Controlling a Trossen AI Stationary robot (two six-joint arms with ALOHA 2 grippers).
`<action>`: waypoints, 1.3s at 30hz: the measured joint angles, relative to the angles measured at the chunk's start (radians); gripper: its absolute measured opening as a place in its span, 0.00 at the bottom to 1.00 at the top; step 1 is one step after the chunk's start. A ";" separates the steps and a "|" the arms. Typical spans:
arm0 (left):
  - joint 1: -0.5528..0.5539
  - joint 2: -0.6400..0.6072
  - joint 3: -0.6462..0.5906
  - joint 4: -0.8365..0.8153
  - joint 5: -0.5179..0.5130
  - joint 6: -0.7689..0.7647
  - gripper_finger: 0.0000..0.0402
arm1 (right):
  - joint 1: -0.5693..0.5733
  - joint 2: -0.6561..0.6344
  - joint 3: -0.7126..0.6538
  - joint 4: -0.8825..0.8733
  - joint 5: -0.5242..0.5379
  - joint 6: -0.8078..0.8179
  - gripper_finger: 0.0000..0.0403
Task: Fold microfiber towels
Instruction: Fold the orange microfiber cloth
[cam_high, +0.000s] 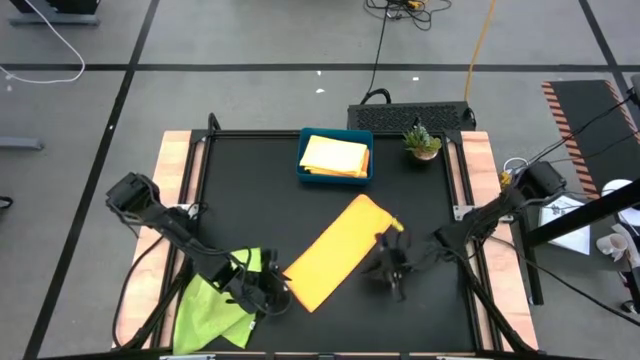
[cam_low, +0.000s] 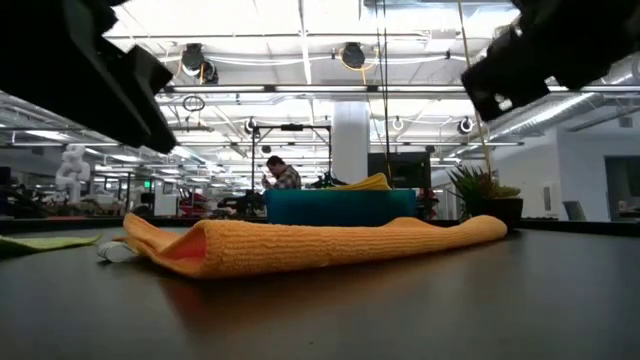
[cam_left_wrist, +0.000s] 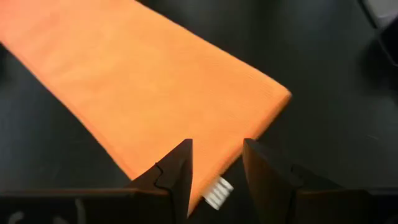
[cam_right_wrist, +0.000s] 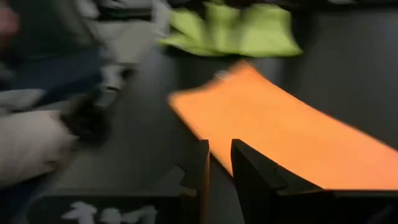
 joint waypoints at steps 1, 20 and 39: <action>0.004 0.000 0.000 0.001 0.000 0.000 0.36 | 0.000 0.030 0.012 0.038 -0.025 -0.027 0.14; 0.017 -0.032 0.001 -0.066 0.004 0.026 0.36 | -0.006 0.491 0.424 0.024 -0.165 -0.269 0.29; 0.020 -0.032 0.001 -0.087 0.001 0.001 0.36 | -0.047 0.665 0.529 0.003 -0.160 -0.266 0.40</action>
